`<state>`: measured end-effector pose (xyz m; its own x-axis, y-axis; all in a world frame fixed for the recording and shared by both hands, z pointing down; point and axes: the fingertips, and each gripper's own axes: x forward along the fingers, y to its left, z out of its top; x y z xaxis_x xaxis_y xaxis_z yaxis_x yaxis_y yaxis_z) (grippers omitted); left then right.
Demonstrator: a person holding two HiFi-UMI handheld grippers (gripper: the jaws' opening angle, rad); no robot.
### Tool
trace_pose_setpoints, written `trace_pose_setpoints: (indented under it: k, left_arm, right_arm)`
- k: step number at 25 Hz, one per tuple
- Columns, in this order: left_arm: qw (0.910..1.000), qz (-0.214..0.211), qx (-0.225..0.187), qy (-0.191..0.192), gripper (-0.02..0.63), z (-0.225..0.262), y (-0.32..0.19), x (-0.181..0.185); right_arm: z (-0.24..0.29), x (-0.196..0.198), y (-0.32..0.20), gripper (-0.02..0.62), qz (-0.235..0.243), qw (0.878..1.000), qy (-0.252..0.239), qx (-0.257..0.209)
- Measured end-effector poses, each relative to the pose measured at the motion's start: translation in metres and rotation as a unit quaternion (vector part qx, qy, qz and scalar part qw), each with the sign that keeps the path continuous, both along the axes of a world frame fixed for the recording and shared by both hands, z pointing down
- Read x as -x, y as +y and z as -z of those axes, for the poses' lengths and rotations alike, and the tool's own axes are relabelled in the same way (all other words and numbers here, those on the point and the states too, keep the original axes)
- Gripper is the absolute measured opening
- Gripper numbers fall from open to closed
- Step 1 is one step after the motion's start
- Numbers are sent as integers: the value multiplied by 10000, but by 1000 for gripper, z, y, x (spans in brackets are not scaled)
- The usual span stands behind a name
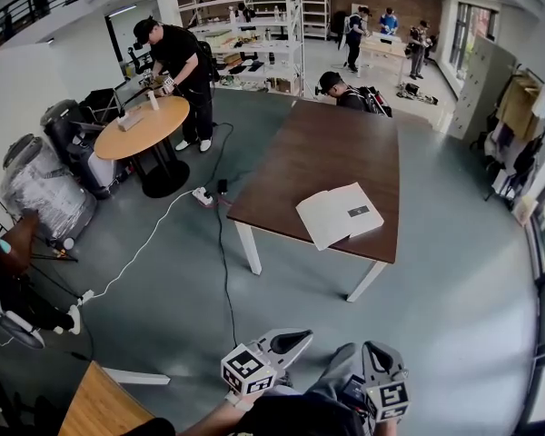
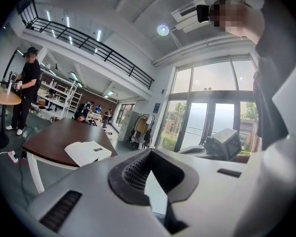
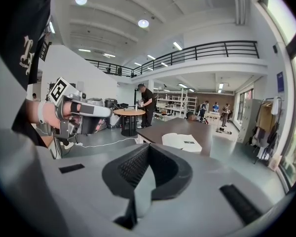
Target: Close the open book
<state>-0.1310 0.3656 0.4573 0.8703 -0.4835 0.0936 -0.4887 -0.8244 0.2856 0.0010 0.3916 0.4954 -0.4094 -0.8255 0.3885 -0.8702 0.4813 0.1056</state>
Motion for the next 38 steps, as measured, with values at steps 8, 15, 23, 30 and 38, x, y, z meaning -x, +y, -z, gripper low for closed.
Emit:
trace_pose_setpoints:
  k: [8, 15, 23, 30, 38]
  left_arm:
    - [10000, 6, 31, -79, 6, -8, -9, -6]
    - [9999, 107, 89, -74, 6, -3, -35, -24]
    - [9994, 210, 162, -201, 6, -10, -73, -43]
    - [9990, 332, 176, -261, 6, -12, -113, -68]
    - [9982, 467, 208, -318, 6, -4, -158, -103]
  right_arm:
    - [-8, 9, -10, -14, 199, 9997, -71, 95]
    - [1, -2, -47, -14, 369, 9992, -125, 52]
    - [-8, -41, -84, -14, 207, 9995, -176, 143]
    - [-7, -62, -126, -14, 300, 9991, -229, 211]
    - [-2, -100, -180, -14, 490, 9982, -283, 213]
